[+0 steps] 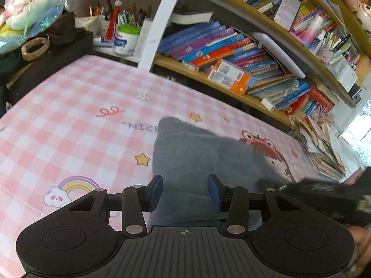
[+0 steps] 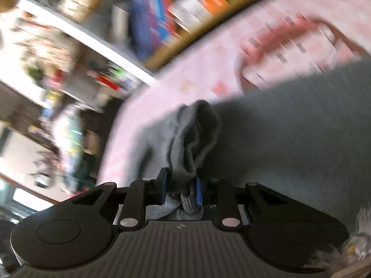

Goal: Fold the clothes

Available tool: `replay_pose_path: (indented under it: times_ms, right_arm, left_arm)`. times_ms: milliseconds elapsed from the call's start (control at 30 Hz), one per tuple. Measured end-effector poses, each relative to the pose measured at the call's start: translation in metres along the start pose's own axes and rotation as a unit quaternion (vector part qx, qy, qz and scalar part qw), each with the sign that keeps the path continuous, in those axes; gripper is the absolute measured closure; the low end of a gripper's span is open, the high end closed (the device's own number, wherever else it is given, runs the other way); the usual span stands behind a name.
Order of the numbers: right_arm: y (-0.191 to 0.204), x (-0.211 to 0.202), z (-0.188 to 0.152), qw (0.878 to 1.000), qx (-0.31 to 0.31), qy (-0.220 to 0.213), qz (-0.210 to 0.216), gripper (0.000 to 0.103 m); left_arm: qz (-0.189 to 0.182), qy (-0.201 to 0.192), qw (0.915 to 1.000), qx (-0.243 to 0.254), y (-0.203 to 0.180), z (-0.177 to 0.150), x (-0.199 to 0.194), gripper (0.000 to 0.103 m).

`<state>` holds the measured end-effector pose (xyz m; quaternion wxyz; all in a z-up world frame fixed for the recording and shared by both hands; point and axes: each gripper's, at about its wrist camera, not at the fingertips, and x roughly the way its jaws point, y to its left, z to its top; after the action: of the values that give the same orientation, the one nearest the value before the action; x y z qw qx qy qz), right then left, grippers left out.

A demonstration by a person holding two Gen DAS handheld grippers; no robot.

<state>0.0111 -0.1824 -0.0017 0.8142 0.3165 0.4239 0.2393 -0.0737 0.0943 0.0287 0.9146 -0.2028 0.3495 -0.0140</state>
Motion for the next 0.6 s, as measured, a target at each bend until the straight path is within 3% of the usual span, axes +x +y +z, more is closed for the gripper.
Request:
replay_pose_path:
  times_ms: [67, 200, 467, 567, 600]
  right_arm:
    - [0.005, -0.005, 0.000, 1.000, -0.010, -0.013, 0.002, 0.081]
    - [-0.017, 0.024, -0.007, 0.997, 0.008, 0.037, -0.068, 0.075]
    - [-0.027, 0.019, -0.008, 0.997, 0.035, 0.033, -0.055, 0.069]
    - [-0.027, 0.016, -0.007, 0.997, 0.039, 0.034, -0.052, 0.068]
    - [-0.027, 0.017, -0.007, 0.997, 0.041, 0.035, -0.049, 0.076]
  left_arm:
    - [0.001, 0.002, 1.0000, -0.005, 0.002, 0.000, 0.001, 0.061]
    - [-0.002, 0.007, 0.9999, -0.007, 0.003, -0.001, 0.003, 0.061]
    - [-0.018, 0.002, 0.9996, 0.021, -0.003, -0.001, 0.002, 0.063]
    - [-0.025, 0.012, 0.9986, 0.045, -0.009, -0.002, 0.006, 0.068]
    - [-0.027, 0.021, 0.9979, 0.054, -0.011, -0.003, 0.010, 0.079]
